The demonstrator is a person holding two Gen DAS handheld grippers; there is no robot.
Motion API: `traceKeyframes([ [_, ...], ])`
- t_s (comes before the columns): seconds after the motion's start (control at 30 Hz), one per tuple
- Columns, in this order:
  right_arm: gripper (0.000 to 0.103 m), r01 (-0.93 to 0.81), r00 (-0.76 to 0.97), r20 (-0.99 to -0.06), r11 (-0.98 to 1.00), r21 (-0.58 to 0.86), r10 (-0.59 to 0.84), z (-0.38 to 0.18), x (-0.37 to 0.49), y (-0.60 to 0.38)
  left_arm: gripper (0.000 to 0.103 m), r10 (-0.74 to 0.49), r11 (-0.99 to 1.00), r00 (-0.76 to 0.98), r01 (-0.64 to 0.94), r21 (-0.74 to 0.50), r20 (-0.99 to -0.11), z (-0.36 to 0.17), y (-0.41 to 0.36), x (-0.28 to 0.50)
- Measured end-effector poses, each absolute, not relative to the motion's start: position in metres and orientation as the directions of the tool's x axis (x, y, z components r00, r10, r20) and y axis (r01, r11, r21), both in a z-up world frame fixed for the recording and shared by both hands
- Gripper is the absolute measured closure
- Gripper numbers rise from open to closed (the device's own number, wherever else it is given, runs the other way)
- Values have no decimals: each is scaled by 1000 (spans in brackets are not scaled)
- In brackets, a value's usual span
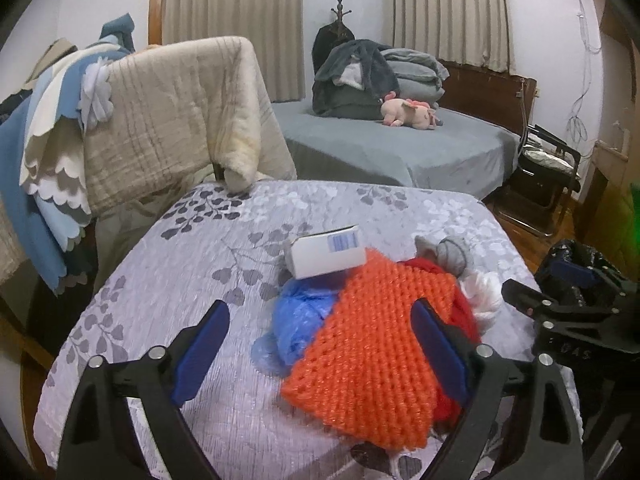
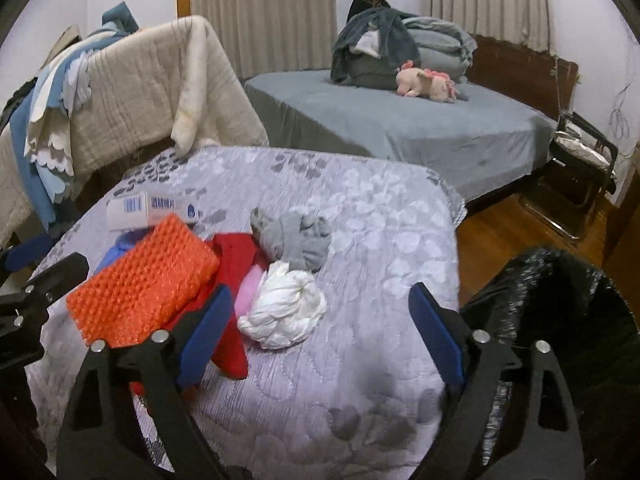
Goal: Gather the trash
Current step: 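Grasp the white plastic bag with the right tool while the left tool grasps orange mesh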
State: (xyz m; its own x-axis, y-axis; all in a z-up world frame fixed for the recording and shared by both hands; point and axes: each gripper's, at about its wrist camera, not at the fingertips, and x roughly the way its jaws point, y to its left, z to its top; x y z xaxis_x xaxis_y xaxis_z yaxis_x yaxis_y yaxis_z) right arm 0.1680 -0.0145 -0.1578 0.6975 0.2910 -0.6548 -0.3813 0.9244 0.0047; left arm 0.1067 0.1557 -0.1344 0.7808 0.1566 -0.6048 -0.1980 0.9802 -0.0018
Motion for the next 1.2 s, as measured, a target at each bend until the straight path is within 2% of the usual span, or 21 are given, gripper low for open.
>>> traceKeyframes([
  [0.23,22,-396,676,-675,918,7,296,-170,177,-1,17,145,981,773,-191,-9,-618,-143,160,112],
  [0.33,28,-403,659,-691,915,8,296,-177,183,3,18,139,982,770,-187,-13,-622,-146,160,114],
  [0.43,36,-409,632,-714,912,23,302,-185,187,5,21,128,983,767,-181,-20,-629,-148,161,116],
  [0.5,48,-424,610,-725,905,42,320,-189,188,6,22,122,984,764,-176,-23,-633,-150,161,116],
  [0.67,64,-456,589,-729,888,58,350,-189,185,9,27,97,985,754,-165,-44,-650,-156,160,116],
  [0.7,71,-456,589,-728,888,59,351,-188,185,9,28,93,985,752,-163,-48,-652,-157,160,115],
  [0.8,71,-451,589,-726,890,70,356,-184,183,6,31,83,986,749,-160,-57,-658,-158,158,114],
  [0.87,71,-449,591,-723,890,75,358,-182,181,2,38,65,985,744,-153,-74,-665,-160,158,114],
  [0.93,71,-447,594,-720,891,75,359,-178,177,-1,52,48,986,737,-144,-88,-674,-163,156,114],
  [0.97,71,-446,595,-719,892,75,359,-177,176,-3,55,42,986,734,-142,-92,-678,-164,155,114],
  [1.03,71,-443,600,-715,893,76,359,-173,172,-7,71,26,985,728,-137,-108,-685,-167,154,114],
  [1.2,71,-448,608,-705,891,74,364,-164,164,-14,83,9,984,724,-130,-124,-689,-168,148,112],
])
